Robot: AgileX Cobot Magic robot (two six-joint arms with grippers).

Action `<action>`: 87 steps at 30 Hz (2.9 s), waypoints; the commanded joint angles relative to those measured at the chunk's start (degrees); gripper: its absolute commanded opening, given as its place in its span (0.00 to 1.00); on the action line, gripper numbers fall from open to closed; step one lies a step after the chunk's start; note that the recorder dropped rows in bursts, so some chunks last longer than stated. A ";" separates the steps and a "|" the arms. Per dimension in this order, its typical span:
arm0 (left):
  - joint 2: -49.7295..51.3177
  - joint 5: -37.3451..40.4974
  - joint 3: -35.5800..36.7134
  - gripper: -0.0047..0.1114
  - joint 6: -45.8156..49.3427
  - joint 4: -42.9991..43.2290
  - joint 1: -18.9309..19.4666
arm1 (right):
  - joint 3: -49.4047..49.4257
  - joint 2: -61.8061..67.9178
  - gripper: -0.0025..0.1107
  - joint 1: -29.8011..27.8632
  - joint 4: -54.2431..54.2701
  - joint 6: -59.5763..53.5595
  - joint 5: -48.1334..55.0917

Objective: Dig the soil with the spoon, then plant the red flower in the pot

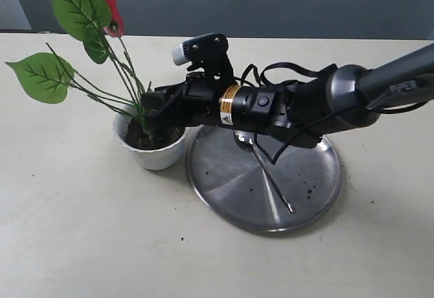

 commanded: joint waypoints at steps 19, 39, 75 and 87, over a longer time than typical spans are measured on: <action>-0.13 -0.64 -0.24 0.04 -0.40 -0.41 -0.38 | 28.04 -66.83 0.03 -0.14 1.55 26.05 50.02; -0.13 -0.64 -0.24 0.04 -0.40 -0.41 -0.38 | 28.41 -80.76 0.03 -6.83 3.00 26.08 48.52; -0.13 -0.64 -0.24 0.04 -0.40 -0.41 -0.38 | 58.48 -113.28 0.03 -39.02 -0.58 38.04 8.70; -0.13 -0.64 -0.24 0.04 -0.40 -0.41 -0.38 | 58.48 -113.48 0.03 -39.02 39.90 -10.89 33.57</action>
